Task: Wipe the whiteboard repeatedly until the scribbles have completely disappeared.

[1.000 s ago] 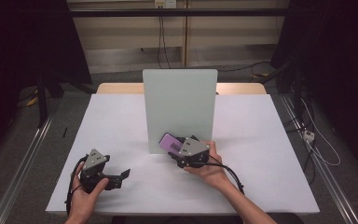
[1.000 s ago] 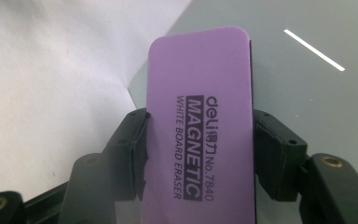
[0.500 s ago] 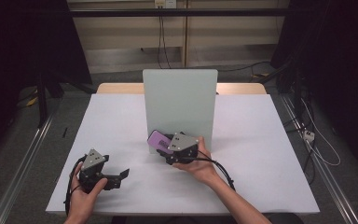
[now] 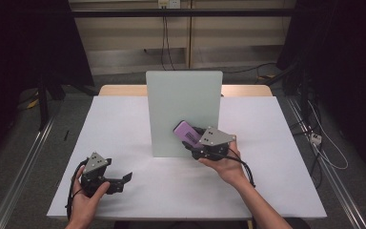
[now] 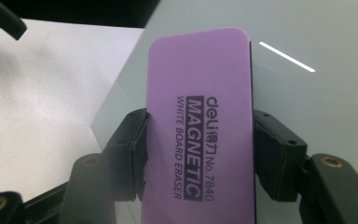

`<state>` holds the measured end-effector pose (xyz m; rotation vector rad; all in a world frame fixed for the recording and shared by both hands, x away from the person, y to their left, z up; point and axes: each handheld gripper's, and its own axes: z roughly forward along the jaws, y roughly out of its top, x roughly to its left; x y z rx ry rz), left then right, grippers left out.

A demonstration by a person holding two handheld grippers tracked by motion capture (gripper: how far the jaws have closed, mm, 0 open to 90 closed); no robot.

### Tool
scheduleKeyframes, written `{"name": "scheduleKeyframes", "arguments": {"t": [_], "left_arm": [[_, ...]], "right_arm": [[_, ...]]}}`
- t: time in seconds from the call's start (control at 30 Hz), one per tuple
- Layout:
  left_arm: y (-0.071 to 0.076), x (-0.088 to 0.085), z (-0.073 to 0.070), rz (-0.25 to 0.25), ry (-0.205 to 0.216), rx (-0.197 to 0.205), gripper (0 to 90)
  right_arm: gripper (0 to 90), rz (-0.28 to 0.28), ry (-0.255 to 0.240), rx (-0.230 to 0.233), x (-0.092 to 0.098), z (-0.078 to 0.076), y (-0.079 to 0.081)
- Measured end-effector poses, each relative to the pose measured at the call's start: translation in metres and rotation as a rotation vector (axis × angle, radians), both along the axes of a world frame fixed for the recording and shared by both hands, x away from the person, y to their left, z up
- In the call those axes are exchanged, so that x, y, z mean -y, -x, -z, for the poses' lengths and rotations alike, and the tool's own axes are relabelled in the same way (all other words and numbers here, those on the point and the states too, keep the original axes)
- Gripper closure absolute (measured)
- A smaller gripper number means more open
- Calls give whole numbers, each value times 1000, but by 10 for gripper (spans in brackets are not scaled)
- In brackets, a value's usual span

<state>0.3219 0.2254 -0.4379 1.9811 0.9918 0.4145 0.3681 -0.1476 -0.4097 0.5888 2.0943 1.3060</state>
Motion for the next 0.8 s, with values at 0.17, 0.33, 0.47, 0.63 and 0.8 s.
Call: {"name": "scheduleKeyframes", "arguments": {"t": [0.17, 0.33, 0.47, 0.63, 0.8], "left_arm": [[-1, -2, 1, 4, -7, -10, 51], [-1, -2, 1, -4, 1, -7, 51], [-1, -2, 1, 1, -6, -14, 51], [0, -1, -1, 5, -9, -2, 51], [1, -2, -1, -3, -4, -6, 51]], "right_arm": [[417, 9, -36, -44, 9, -3, 3], [416, 14, -64, -110, 13, -2, 6], [416, 3, -73, -141, 15, 1, 9], [416, 15, -97, -153, 24, -3, 12], [415, 33, -125, -184, 38, -7, 15]]}}
